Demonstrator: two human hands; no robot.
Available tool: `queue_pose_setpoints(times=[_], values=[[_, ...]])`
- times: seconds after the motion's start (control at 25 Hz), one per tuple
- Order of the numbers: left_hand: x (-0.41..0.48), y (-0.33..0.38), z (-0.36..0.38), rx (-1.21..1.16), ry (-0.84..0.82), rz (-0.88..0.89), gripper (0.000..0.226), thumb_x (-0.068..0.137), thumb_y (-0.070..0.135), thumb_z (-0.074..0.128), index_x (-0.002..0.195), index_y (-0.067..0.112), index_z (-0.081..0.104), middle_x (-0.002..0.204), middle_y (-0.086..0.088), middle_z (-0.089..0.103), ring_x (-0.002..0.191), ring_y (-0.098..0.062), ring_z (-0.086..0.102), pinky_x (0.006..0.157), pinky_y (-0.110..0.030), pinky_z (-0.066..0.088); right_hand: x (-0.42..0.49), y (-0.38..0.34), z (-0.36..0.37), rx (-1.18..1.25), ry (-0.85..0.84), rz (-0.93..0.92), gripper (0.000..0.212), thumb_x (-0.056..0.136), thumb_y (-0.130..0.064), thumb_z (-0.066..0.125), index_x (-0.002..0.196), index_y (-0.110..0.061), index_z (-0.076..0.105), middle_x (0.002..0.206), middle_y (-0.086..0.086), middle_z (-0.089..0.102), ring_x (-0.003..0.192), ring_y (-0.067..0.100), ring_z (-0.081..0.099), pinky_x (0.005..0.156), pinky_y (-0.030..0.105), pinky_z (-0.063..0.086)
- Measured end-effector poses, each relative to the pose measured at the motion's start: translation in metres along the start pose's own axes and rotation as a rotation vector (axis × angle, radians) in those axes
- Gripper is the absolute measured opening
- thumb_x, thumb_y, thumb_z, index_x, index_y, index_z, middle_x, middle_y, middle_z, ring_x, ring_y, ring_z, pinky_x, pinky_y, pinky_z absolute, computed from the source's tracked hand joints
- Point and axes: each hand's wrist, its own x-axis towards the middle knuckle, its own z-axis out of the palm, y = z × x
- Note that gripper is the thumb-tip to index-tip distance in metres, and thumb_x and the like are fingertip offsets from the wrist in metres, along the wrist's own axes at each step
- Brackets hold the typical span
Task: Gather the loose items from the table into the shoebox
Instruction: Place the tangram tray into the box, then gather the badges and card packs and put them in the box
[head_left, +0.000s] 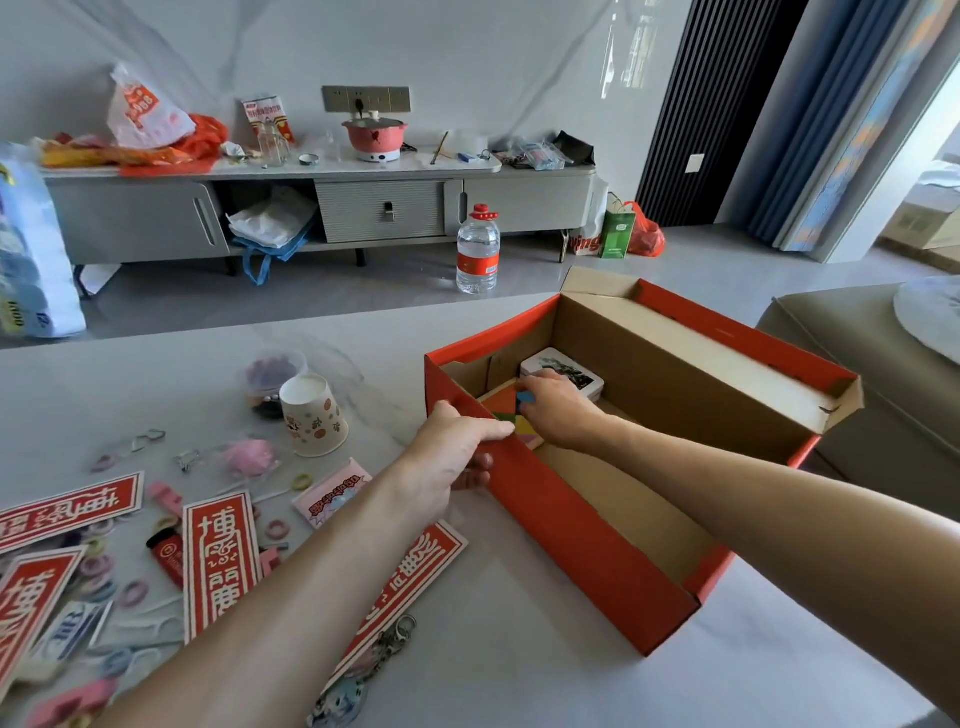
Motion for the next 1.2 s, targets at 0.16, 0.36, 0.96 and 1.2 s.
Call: queue_pose_setpoints(times=[0.16, 0.36, 0.96, 1.2], values=[[-0.04, 0.019, -0.018, -0.013, 0.035, 0.069, 0.028, 0.093, 0.012, 0.058, 0.12, 0.015, 0.049, 0.091, -0.008, 0.063, 0.06, -0.016, 0.056, 0.046, -0.025, 0.047, -0.059, -0.04, -0.047, 0.2, 0.144, -0.02, 0.032, 0.093, -0.007, 0.047, 0.116, -0.017, 0.066, 0.121, 0.002, 0.062, 0.105, 0.014, 0.057, 0.08, 0.021, 0.049], [-0.138, 0.019, -0.086, 0.074, 0.055, 0.137, 0.011, 0.092, 0.009, 0.058, 0.099, 0.015, 0.065, 0.079, -0.004, 0.067, 0.053, -0.014, 0.058, 0.047, -0.021, 0.046, -0.175, -0.135, -0.051, 0.165, -0.056, -0.273, 0.028, 0.095, -0.01, 0.05, 0.117, -0.016, 0.067, 0.118, 0.002, 0.068, 0.1, 0.012, 0.063, 0.084, 0.022, 0.05], [-0.307, -0.153, -0.437, 0.664, 0.704, -0.029, 0.023, 0.088, 0.016, 0.064, 0.111, 0.017, 0.065, 0.108, -0.004, 0.068, 0.097, -0.022, 0.063, 0.081, -0.032, 0.048, -0.227, -0.389, 0.157, -0.096, -0.309, -0.74, 0.054, 0.096, -0.046, 0.049, 0.146, -0.028, 0.038, 0.153, 0.003, 0.036, 0.139, 0.023, 0.034, 0.112, 0.041, 0.033], [-0.297, -0.198, -0.501, 0.901, 0.846, 0.007, 0.028, 0.087, 0.011, 0.065, 0.115, 0.009, 0.067, 0.114, -0.01, 0.068, 0.107, -0.029, 0.063, 0.09, -0.035, 0.047, -0.19, -0.422, 0.227, -0.325, -0.246, -0.891, 0.05, 0.097, -0.049, 0.046, 0.143, -0.032, 0.042, 0.152, 0.0, 0.033, 0.139, 0.024, 0.03, 0.114, 0.041, 0.026]])
